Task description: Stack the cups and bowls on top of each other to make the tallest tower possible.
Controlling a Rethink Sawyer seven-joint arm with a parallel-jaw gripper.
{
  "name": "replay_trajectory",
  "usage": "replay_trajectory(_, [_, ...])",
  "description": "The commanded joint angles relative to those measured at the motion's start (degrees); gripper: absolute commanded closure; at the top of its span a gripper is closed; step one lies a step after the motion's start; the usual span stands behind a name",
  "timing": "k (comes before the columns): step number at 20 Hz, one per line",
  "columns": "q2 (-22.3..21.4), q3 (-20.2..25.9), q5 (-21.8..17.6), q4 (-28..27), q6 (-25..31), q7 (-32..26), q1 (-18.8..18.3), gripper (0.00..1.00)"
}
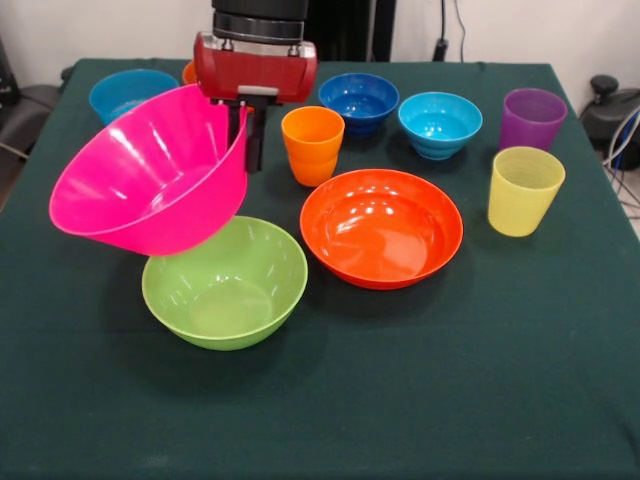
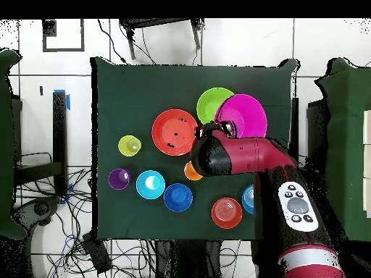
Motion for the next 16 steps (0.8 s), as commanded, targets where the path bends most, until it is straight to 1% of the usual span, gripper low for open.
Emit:
replay_trajectory(1, [2.52,4.64,0.74,-3.62,6.78,0.65,2.22,1.0])
replay_trajectory(12, [2.41,4.43,1.34,-4.82,8.36,0.6,3.1,1.0])
replay_trajectory(16, [2.88,3.71,1.13,-4.85,7.14,1.52,3.69,1.0])
